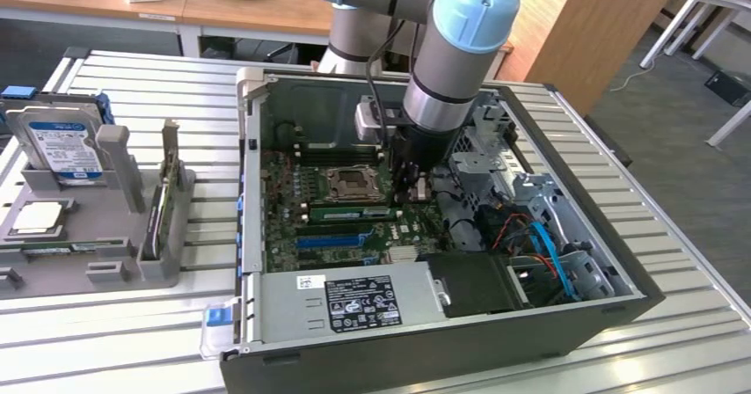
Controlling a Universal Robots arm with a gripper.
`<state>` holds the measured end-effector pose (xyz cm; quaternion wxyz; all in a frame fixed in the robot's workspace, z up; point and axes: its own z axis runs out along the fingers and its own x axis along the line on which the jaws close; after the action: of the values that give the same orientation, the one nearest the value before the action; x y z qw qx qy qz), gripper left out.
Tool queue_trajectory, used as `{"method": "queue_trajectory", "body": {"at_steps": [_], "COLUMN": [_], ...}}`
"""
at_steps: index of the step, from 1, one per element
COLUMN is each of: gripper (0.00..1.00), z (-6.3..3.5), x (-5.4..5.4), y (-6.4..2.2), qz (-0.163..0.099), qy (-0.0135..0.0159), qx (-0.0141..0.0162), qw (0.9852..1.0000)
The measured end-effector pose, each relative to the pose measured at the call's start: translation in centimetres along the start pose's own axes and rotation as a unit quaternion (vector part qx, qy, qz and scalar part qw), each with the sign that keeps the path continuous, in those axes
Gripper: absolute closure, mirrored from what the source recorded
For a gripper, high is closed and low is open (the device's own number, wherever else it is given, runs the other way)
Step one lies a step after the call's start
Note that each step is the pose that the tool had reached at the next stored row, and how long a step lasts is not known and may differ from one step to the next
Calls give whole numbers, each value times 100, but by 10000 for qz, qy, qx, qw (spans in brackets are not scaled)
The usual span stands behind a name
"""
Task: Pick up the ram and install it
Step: 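Press down the ram until it locks into place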
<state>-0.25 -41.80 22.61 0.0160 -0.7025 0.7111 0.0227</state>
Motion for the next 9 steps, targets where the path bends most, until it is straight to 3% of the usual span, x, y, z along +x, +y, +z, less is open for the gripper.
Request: {"method": "queue_trajectory", "body": {"at_steps": [9], "gripper": [89], "z": [11], "x": [1], "y": [0], "qz": [0], "qy": [1], "qx": [0], "qw": [10000]}}
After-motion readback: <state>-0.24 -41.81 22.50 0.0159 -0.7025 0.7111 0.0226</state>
